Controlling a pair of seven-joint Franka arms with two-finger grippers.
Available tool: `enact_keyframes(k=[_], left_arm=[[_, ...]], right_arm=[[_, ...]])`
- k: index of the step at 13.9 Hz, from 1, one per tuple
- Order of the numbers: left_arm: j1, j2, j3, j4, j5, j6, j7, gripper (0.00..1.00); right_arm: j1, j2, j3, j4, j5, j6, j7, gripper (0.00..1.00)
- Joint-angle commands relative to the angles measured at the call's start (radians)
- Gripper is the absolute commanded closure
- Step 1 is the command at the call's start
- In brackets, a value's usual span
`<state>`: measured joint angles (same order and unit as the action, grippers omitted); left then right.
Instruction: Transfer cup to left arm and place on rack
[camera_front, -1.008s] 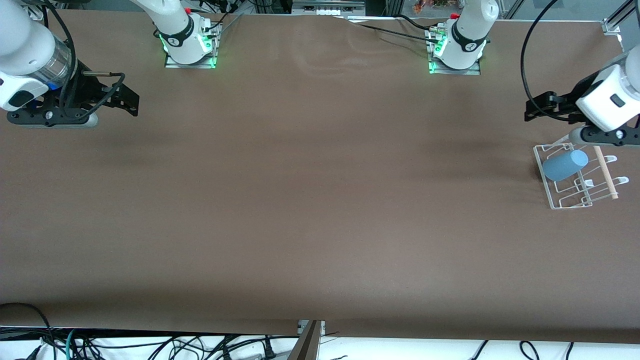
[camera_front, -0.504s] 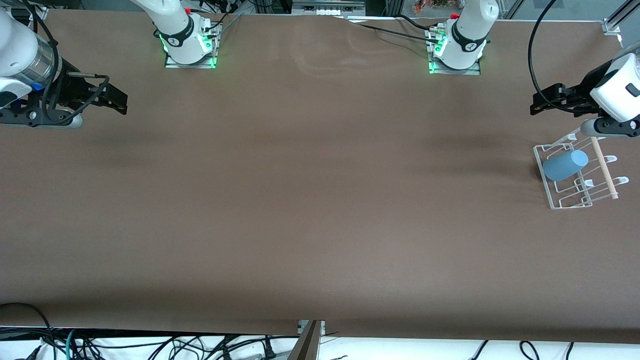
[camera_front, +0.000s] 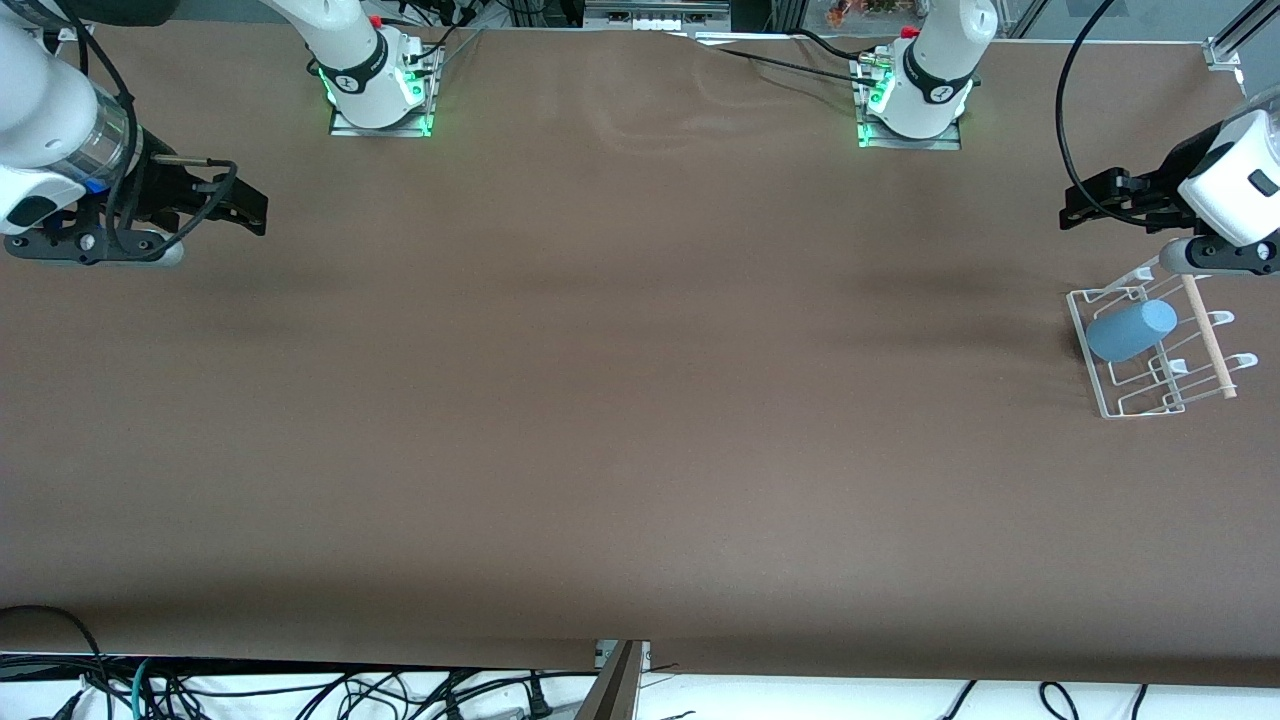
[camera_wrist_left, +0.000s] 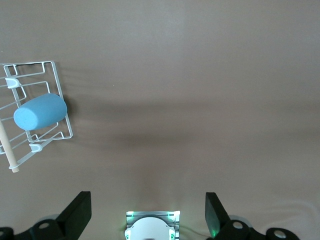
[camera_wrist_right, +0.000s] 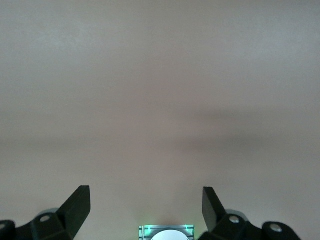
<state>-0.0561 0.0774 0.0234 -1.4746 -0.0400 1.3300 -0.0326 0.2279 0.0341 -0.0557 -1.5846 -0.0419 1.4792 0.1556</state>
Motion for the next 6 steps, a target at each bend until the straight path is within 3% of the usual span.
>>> enact_keyframes(k=[1,6], left_arm=[[-0.010,0.012,0.003,0.019,-0.024,-0.006,-0.006,0.00],[-0.011,0.032,0.001,0.048,-0.023,-0.017,-0.006,0.00]], right_arm=[[0.005,0.006,0.011,0.029,-0.006,-0.010,0.009,0.01],[0.033,0.007,0.010,0.029,-0.001,-0.016,0.002,0.01]])
